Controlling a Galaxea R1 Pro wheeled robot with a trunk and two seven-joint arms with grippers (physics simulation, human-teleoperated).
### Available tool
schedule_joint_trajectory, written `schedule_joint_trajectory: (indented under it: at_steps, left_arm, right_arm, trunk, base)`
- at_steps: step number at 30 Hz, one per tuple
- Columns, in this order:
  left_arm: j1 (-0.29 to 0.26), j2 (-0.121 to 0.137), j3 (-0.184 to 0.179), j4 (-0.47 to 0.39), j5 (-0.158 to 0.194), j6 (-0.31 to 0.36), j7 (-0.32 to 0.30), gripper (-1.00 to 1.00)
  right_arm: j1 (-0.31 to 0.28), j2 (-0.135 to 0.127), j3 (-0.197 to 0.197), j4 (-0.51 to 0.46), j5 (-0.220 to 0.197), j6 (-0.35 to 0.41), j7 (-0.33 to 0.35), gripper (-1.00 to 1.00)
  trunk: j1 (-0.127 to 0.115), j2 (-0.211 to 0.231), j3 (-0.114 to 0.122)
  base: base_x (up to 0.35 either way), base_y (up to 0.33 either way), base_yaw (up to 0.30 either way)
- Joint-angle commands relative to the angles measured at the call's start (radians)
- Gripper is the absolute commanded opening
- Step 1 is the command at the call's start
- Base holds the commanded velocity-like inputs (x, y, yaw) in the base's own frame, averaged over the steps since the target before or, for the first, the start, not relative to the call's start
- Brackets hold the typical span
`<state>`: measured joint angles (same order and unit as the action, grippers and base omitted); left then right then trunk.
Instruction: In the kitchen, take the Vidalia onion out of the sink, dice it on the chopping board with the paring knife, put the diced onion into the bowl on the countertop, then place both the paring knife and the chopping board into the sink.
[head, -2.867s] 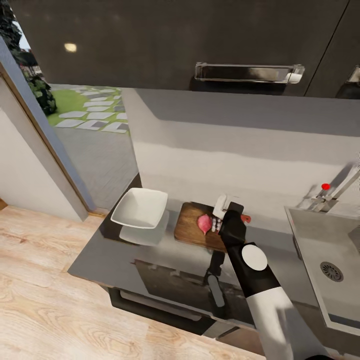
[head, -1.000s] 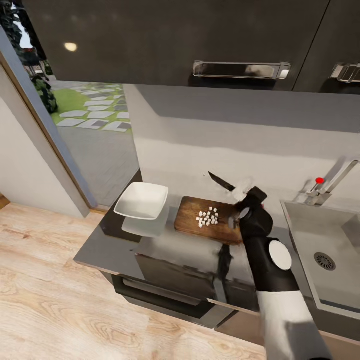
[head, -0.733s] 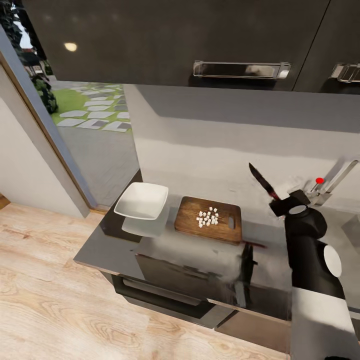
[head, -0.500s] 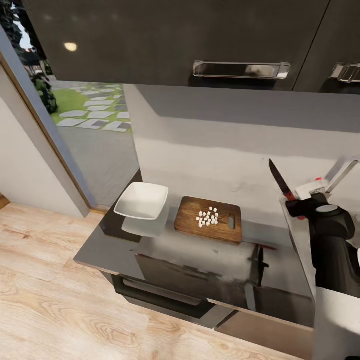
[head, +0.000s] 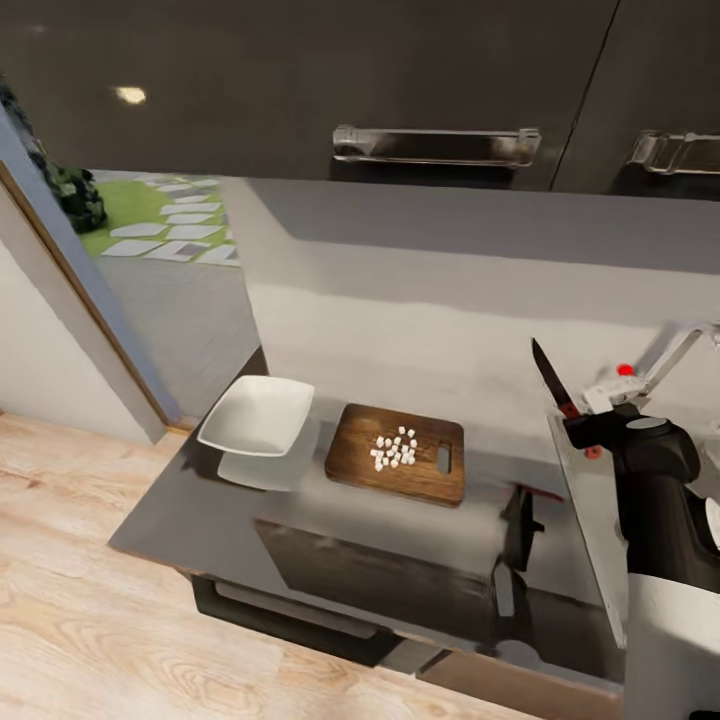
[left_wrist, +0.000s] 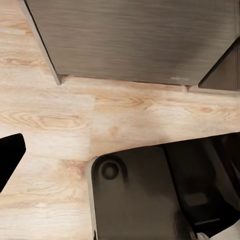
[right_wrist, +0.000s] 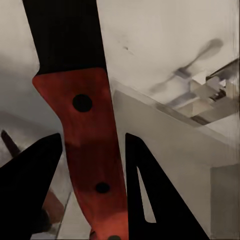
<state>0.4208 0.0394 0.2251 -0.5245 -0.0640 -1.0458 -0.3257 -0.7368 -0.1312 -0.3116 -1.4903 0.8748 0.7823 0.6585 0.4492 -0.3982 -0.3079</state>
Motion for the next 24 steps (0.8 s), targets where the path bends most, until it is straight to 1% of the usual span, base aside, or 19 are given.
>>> schedule_joint_trajectory:
  at_steps: [1, 8, 15, 18, 22, 24]
  left_arm:
    - [0.001, -0.001, 0.007, -0.002, -0.007, -0.001, -0.004, 1.00]
    - [0.000, -0.001, 0.007, -0.002, -0.007, -0.001, -0.004, 1.00]
    - [0.000, -0.001, 0.007, -0.002, -0.007, -0.001, -0.004, 1.00]
    - [0.001, -0.001, 0.008, -0.002, -0.007, -0.001, -0.004, 1.00]
    - [0.001, -0.001, 0.008, -0.002, -0.007, -0.001, -0.004, 1.00]
    - [0.001, -0.001, 0.008, -0.002, -0.007, -0.001, -0.004, 1.00]
  right_arm:
    - [-0.001, 0.000, -0.001, 0.000, 0.010, 0.013, 0.010, -1.00]
    - [-0.001, -0.001, -0.001, 0.012, 0.010, 0.026, 0.010, -1.00]
    - [-0.001, 0.000, -0.001, 0.046, 0.010, 0.026, 0.010, -1.00]
    - [-0.001, 0.001, 0.000, 0.062, 0.010, 0.026, 0.011, -1.00]
    - [-0.001, 0.019, 0.002, 0.114, 0.009, 0.027, 0.011, -1.00]
    - [-0.001, 0.021, 0.001, 0.143, 0.009, 0.027, 0.010, -1.00]
  trunk:
    - [0.001, -0.002, 0.000]
    - [0.001, -0.002, 0.008]
    - [0.001, -0.002, 0.016]
    - [0.001, -0.002, 0.017]
    - [0.001, -0.002, 0.017]
    - [0.001, -0.002, 0.017]
  base:
    - [0.046, -0.100, -0.180]
    - [-0.017, -0.042, -0.194]
    - [-0.203, -0.221, -0.193]
    - [-0.207, -0.241, -0.054]
    - [-0.069, -0.224, -0.005]
    - [-0.008, -0.202, -0.001]
